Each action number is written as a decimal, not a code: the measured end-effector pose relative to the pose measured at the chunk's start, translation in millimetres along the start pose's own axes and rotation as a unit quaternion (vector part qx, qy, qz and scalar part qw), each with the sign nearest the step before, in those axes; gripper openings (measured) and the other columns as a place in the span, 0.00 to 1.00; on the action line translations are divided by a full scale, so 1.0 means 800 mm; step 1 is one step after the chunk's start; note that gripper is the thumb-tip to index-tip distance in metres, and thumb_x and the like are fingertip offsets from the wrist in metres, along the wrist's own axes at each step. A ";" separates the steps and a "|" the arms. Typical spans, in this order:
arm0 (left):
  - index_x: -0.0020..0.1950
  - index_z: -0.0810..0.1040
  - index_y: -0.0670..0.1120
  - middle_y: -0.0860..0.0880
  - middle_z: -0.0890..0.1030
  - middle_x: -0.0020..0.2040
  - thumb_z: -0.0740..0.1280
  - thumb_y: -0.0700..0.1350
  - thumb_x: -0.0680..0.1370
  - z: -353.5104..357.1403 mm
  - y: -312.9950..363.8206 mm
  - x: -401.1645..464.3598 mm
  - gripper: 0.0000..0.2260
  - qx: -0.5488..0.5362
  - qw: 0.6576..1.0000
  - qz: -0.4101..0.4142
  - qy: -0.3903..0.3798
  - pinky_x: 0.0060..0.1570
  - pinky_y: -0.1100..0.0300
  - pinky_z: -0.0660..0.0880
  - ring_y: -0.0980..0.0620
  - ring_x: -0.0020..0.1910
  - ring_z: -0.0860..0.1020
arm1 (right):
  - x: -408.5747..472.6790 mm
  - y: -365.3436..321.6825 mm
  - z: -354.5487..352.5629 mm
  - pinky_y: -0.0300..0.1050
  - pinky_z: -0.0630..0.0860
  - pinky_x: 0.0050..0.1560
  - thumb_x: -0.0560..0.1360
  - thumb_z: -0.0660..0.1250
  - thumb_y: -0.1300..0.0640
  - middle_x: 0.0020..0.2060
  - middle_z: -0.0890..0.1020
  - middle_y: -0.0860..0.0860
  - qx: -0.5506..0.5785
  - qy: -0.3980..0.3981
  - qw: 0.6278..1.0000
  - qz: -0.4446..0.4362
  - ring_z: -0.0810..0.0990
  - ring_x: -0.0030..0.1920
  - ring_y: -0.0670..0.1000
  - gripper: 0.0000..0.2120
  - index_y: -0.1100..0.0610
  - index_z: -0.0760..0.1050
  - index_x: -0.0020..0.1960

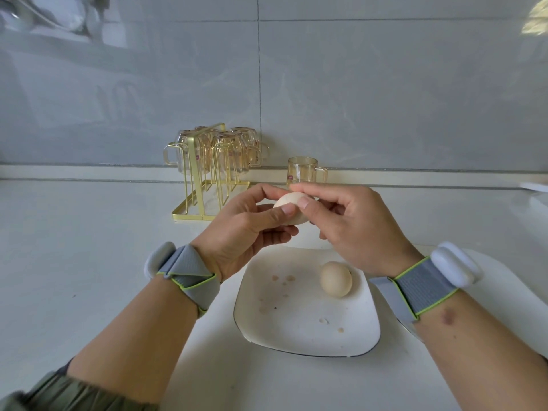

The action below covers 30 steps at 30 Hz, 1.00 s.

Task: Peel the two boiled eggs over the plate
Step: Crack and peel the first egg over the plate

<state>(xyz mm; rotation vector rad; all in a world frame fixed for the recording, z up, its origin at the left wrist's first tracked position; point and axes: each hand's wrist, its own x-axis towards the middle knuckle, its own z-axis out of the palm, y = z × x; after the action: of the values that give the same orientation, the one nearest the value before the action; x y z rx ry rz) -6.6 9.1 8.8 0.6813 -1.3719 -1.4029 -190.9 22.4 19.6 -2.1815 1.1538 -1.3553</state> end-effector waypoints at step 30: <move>0.48 0.79 0.43 0.40 0.83 0.43 0.69 0.39 0.73 -0.003 0.000 0.003 0.05 0.004 0.999 0.031 0.005 0.43 0.55 0.78 0.43 0.40 0.80 | 0.001 -0.007 0.004 0.61 0.78 0.40 0.76 0.62 0.49 0.37 0.80 0.61 0.021 -0.054 0.998 -0.016 0.77 0.38 0.61 0.11 0.34 0.78 0.52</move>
<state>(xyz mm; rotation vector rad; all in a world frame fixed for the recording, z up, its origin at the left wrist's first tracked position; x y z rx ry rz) -5.4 6.5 9.0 0.6451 -1.3804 -1.3425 -185.8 24.6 22.1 -2.2238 1.0465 -1.2464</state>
